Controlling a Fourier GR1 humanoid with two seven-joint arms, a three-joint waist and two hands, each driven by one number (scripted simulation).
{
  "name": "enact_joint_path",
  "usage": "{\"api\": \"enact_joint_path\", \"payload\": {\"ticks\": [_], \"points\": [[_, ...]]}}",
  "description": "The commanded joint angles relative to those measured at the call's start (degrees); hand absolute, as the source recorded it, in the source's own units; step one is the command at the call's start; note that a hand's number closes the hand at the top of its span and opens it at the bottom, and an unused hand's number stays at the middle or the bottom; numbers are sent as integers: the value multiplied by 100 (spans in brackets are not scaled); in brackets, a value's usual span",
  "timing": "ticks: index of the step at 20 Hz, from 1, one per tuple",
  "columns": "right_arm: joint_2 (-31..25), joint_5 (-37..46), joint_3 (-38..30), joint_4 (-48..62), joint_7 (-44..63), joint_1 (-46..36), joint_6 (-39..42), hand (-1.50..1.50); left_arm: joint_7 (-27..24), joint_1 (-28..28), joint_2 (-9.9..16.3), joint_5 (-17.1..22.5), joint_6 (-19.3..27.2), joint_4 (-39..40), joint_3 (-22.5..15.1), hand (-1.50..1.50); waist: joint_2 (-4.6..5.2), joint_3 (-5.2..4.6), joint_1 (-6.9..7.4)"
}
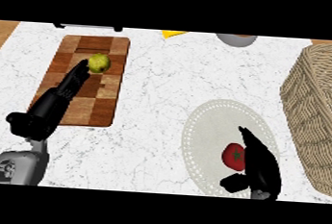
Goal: Pick the tomato from the placemat and place it in the basket
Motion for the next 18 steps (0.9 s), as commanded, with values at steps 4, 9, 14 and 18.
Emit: {"api": "enact_joint_path", "payload": {"ticks": [4,9,14,18], "points": [[262,236,299,781,-180,-81,-261,150,233,569,-52,50,-113,-864,-88,0,13,25,44],[-176,246,146,800,-357,-380,259,150,139,343,48,132,-223,-416,132,0,18,24,44],[-800,479,1102,-152,-1327,547,354,150,69,44,59,63,-137,-10,223,0,-8,20,-82],[-1951,503,1993,-802,-2964,1382,303,150,88,175,7,4,-40,-119,200,0,-82,23,-206]]}}
